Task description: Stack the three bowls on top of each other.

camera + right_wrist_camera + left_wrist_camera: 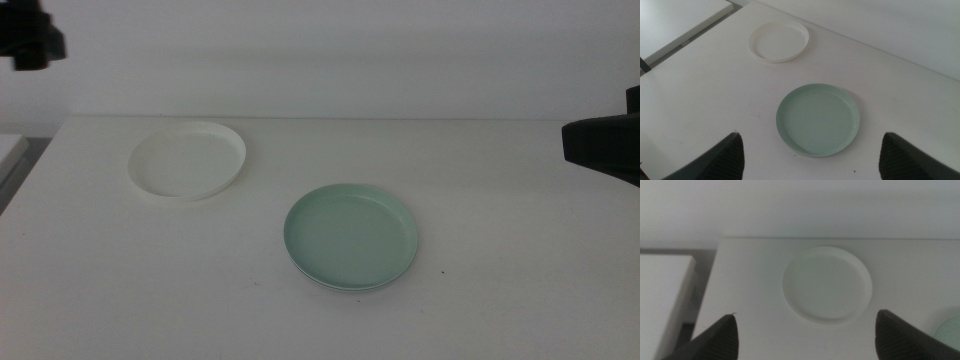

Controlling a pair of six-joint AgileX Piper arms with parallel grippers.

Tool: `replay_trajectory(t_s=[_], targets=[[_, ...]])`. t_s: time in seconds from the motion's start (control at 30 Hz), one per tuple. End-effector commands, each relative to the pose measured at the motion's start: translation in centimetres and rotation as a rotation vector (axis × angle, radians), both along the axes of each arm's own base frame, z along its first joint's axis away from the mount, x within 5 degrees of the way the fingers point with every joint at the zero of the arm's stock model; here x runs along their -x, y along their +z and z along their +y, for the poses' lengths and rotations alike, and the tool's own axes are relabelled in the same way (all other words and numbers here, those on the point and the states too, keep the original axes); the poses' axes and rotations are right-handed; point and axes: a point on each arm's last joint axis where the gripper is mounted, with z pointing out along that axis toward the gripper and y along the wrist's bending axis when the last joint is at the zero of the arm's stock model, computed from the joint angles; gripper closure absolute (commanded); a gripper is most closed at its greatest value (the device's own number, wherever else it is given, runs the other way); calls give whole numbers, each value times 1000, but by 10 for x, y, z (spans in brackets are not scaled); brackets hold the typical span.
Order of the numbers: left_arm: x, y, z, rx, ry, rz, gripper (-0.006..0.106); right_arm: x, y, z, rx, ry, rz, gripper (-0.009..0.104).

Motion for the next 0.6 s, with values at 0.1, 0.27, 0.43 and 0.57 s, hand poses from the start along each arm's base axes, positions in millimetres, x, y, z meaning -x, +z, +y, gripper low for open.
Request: replay_trajectory(t_s=[0.1,0.27,0.43,0.57], targets=[[-45,-30,5,99,88,102,7,0,0,-1,-3,-1,-13,9],[-89,-50,23,64,85,190,7,1,0,0,-5,0,-13,9],[-131,-82,27,36,65,277,7,1,0,0,-5,0,-13,9],[-167,-110,31,32,73,301,7,1,0,0,-7,0,-12,9]])
